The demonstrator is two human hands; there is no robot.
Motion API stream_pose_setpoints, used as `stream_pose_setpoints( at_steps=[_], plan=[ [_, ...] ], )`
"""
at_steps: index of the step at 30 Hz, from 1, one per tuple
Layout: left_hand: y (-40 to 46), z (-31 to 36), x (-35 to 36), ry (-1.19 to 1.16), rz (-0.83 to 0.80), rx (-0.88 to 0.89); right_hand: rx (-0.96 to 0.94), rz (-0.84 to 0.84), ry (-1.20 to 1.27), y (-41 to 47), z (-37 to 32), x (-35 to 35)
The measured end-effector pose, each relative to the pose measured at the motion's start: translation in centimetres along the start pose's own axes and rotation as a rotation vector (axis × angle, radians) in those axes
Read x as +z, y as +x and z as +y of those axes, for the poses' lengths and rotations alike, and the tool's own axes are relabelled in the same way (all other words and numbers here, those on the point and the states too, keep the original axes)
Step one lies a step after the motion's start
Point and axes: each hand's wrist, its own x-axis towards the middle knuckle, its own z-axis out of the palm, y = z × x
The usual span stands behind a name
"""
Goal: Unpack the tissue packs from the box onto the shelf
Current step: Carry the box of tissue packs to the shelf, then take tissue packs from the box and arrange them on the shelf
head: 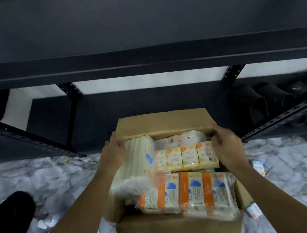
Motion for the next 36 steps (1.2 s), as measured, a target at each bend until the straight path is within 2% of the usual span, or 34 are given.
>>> stream_pose_setpoints(
  at_steps=[4, 7, 10, 14, 21, 25, 30, 36],
  plan=[
    [-2.5, 1.7, 2.3, 0.076, 0.098, 0.258, -0.126, -0.034, -0.045, -0.4, -2.5, 1.2],
    [-4.4, 2.3, 3.7, 0.207, 0.129, 0.353, -0.168, -0.148, -0.167, -0.7, -3.2, 1.9],
    [-5.8, 1.7, 4.3, 0.216, 0.07, 0.33, -0.151, -0.246, -0.274, -1.7, -2.9, 2.5],
    [-6.9, -0.1, 5.2, 0.231, 0.023, 0.358, -0.178, -0.276, -0.356, -3.1, -2.4, 2.9],
    [-7.5, -1.8, 5.7, 0.085, 0.034, 0.392, -0.202, -0.239, -0.392, -5.1, -1.3, 2.8],
    [-8.5, -1.6, 5.8, 0.089, 0.032, 0.381, -0.22, -0.229, -0.445, -6.3, -0.4, 2.4],
    [-8.6, -1.7, 6.2, 0.115, -0.032, 0.387, -0.129, -0.255, -0.377, -6.9, -0.1, 1.6],
    [-7.5, -2.0, 6.2, 0.108, -0.085, 0.374, -0.129, -0.26, -0.298, -6.1, -0.4, 1.0]
  ],
)
